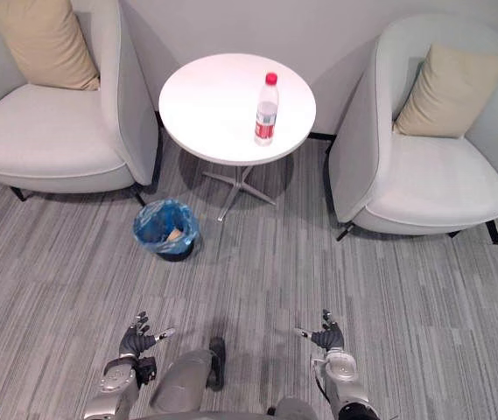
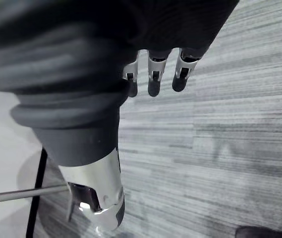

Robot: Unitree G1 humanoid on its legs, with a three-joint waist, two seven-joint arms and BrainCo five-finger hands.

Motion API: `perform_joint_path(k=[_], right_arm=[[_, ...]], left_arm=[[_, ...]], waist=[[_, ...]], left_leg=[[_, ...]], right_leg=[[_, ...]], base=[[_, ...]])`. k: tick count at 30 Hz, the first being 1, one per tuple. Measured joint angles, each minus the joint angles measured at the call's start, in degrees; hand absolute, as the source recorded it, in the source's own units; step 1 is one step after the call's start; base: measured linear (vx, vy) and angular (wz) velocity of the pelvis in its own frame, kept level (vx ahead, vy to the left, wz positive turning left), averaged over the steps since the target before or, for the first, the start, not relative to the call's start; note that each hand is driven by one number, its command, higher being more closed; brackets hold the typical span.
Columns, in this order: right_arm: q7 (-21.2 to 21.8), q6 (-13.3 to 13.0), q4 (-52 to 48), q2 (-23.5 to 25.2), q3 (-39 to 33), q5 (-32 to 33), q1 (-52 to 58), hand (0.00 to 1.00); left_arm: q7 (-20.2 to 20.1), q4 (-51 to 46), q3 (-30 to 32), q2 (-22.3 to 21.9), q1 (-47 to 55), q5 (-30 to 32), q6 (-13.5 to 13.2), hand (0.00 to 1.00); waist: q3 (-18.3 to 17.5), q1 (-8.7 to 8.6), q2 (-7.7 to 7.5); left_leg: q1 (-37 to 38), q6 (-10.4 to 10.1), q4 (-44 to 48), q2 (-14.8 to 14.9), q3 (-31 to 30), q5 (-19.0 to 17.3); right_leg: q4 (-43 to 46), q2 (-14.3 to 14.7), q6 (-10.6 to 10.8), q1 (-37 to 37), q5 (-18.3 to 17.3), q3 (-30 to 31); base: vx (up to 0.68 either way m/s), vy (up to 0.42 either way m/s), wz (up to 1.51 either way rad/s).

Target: Gather rubbish on tea table into small bin, then transfer packed bag to large trash can.

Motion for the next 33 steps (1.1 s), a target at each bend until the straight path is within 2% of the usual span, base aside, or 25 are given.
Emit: perform_joint_path(k=[3, 5, 6, 7, 8, 9, 11, 12, 13, 14, 15, 17, 18, 21, 22, 23, 25, 28, 30, 33], right_arm=[[0.0, 0.0, 0.8, -0.2, 0.0, -0.2, -0.2, 0.0], [0.0, 0.0, 1.0, -0.5, -0.1, -0.2, -0.5, 0.0], [0.0, 0.0, 1.0, -0.5, -0.1, -0.2, -0.5, 0.0], [0.0, 0.1, 1.0, -0.5, -0.1, -0.2, 0.0, 0.0], [0.0, 0.1, 1.0, -0.6, -0.1, -0.2, 0.3, 0.0], [0.0, 0.5, 1.2, -1.4, -0.1, -0.2, 1.1, 0.0], [0.0, 0.5, 0.9, -1.5, -0.7, -0.2, 1.1, 0.0], [0.0, 0.5, 0.3, -1.4, -1.0, 0.1, 1.4, 0.0], [0.0, 0.5, -0.9, -1.3, -1.1, 0.4, 2.2, 0.0], [-0.1, 0.5, -2.3, -0.8, -1.1, 0.6, 3.2, 0.0], [-0.2, 0.3, -3.2, -0.5, -1.3, 0.8, 3.6, 0.0], [-0.3, -0.5, -4.1, 0.2, -2.1, 1.1, 3.7, 0.0], [-0.3, -0.6, -4.1, 0.2, -2.5, 1.3, 3.6, 0.0], [-0.2, -0.6, -4.0, 0.4, -3.9, 1.5, 3.5, 0.0], [-0.3, -0.6, -3.9, 0.3, -4.2, 1.5, 3.4, 0.0], [-0.3, -0.6, -3.7, 0.1, -4.6, 1.5, 3.4, 0.0], [-0.2, -0.5, -3.2, 1.0, -4.8, 1.5, 3.7, 0.0], [-0.1, -0.5, -3.2, 0.9, -4.8, 1.3, 3.0, 0.0], [-0.1, -0.5, -2.8, 0.8, -4.5, 1.2, 2.7, 0.0], [0.0, -0.5, -1.8, 0.5, -3.2, 0.3, 2.3, 0.0]], left_arm=[[0.0, 0.0, 0.0, -0.1, -0.3, 0.0, 0.0, 0.0], [0.0, 0.0, 0.0, -0.4, -0.9, 0.0, -0.1, 0.0], [0.0, 0.1, 0.0, -0.5, -0.9, 0.1, -0.1, 0.0], [0.0, 0.1, 0.0, -0.4, -0.4, 0.2, -0.1, 0.0], [0.0, 0.2, 0.0, -0.4, -0.2, 0.2, -0.1, 0.0], [0.0, 1.1, 0.0, -1.3, -0.2, 0.3, -0.1, 0.0], [0.0, 1.3, 0.0, -2.0, 0.0, 0.3, -0.2, 0.0], [0.0, 1.3, 0.1, -2.5, -0.5, 0.6, -0.1, 0.0], [-0.1, 1.1, 0.4, -3.2, -0.6, 0.9, -0.1, 0.0], [-0.1, 1.1, 0.5, -3.9, -0.1, 1.6, 0.0, 0.0], [-0.2, 1.1, 0.2, -4.0, -0.1, 1.9, 0.0, 0.0], [-0.3, 0.9, -1.1, -3.9, -1.3, 2.3, 0.1, 0.0], [-0.3, 0.4, -1.5, -3.9, -1.5, 2.3, 0.1, 0.0], [-0.3, 0.0, -2.0, -4.1, -2.2, 2.3, 0.0, 0.0], [-0.3, 0.1, -2.0, -4.1, -2.4, 2.3, 0.0, 0.0], [-0.3, 0.3, -2.3, -4.2, -2.4, 2.3, 0.0, 0.0], [-0.3, 1.4, -2.3, -3.7, -2.8, 2.4, 0.0, 0.0], [-0.2, 1.5, -2.5, -3.1, -2.3, 2.5, 0.0, 0.0], [-0.2, 2.0, -2.4, -2.4, -1.8, 2.5, 0.1, 0.0], [-0.3, 2.7, -2.4, -2.1, -0.3, 2.4, 0.1, 0.0]], waist=[[0.1, -1.39, 0.24], [0.3, -1.56, 0.77], [0.5, -1.62, 1.04], [0.2, -1.62, 0.34], [0.0, -1.66, 0.1], [-0.3, -1.57, 1.41], [-1.2, -1.92, 2.32], [-0.8, -2.26, 2.9], [-0.4, -2.54, 3.49], [-0.2, -1.96, 3.47], [-0.1, -1.37, 3.26], [0.4, -1.18, 1.61], [0.4, -1.13, 1.54], [0.5, -1.16, 1.79], [0.4, -1.19, 2.09], [0.5, -1.14, 2.98], [0.5, -1.0, 1.48], [0.5, -0.82, 1.5], [0.5, -0.84, 1.51], [0.3, -1.37, 0.86]], left_leg=[[3.7, -0.6, -1.1, 0.0, -2.1, -0.9], [5.3, -1.6, -1.9, 0.9, -3.0, -1.5], [6.8, -3.1, -2.4, 1.5, -4.0, -2.3], [8.3, -4.8, -2.7, 1.3, -4.7, -3.4], [9.1, -6.0, -2.6, 1.2, -5.4, -4.1], [9.8, -6.8, -2.5, 2.9, -6.7, -4.7], [6.8, -7.2, 3.9, 5.1, -8.6, -4.5], [2.4, -9.0, 13.9, 7.1, -9.1, -3.4], [-0.9, -9.4, 22.8, 9.0, -9.0, -0.9], [-4.6, -9.0, 32.4, 11.8, -8.3, 0.0], [-6.0, -8.9, 35.7, 12.6, -7.6, -0.1], [-11.5, -8.0, 37.7, 13.4, -5.7, -0.9], [-12.5, -7.9, 36.1, 13.5, -5.0, -1.0], [-12.8, -8.4, 16.3, 11.1, -3.7, -0.4], [-11.7, -9.0, 6.9, 9.8, -3.5, 3.1], [-10.5, -7.8, 1.1, 9.3, -3.6, 10.6], [-9.0, -7.6, -0.4, 7.2, -3.1, 10.8], [-7.0, -6.3, -0.9, 5.5, -1.1, 9.9], [-5.4, -5.3, -1.2, 4.7, 0.4, 8.6], [-3.1, -4.4, -0.2, 2.6, 2.3, 5.0]], right_leg=[[-12.5, 2.4, -0.7, -4.2, -0.5, -0.6], [-23.5, 4.9, -0.5, -6.2, 0.5, 0.9], [-31.7, 6.3, -0.4, -6.3, 3.7, 2.5], [-38.1, 7.0, -0.9, -5.8, 9.6, 4.0], [-38.2, 7.0, -1.6, -5.5, 14.9, 4.7], [-35.9, 7.8, -4.3, -5.2, 15.2, 4.3], [-36.2, 9.4, -5.5, -4.5, 11.6, 2.6], [-37.3, 10.6, -6.5, -2.3, 10.6, 0.6], [-38.2, 11.9, -7.3, 0.1, 10.1, -0.4], [-39.0, 13.3, -8.6, 3.3, 9.2, -0.7], [-39.6, 13.6, -9.1, 4.8, 8.8, -0.7], [-43.5, 13.8, -9.2, 8.8, 8.7, -0.8], [-44.2, 13.8, -9.1, 9.4, 8.7, -0.9], [-46.5, 13.4, -8.5, 11.1, 9.1, -1.0], [-46.8, 13.3, -7.6, 11.2, 8.9, -0.9], [-46.8, 13.8, -6.5, 11.5, 8.4, -0.5], [-47.4, 11.8, -4.8, 12.3, 8.1, 0.1], [-46.9, 9.6, -3.0, 13.1, 7.3, 1.4], [-43.6, 8.1, -1.4, 12.4, 5.4, 2.8], [-34.1, 4.3, 1.7, 9.6, 0.6, 4.4]], base=[[0.39, -0.07, 0.45], [0.38, -0.13, 0.46], [0.39, -0.156, 0.44], [0.41, -0.201, 0.47], [0.49, -0.301, 0.43], [0.42, -0.285, 0.38], [0.39, -0.292, 0.41], [0.45, -0.333, 0.47], [0.43, -0.295, 0.31], [0.35, -0.208, 0.07], [0.3, -0.169, -0.08], [0.25, -0.136, 0.06], [0.22, -0.062, 0.11], [0.21, 0.065, 0.03], [0.2, 0.162, -0.03], [0.2, 0.174, -0.03], [0.18, 0.156, 0.07], [0.12, 0.139, -0.1], [0.06, 0.124, -0.32], [0.02, 0.07, -0.22]])
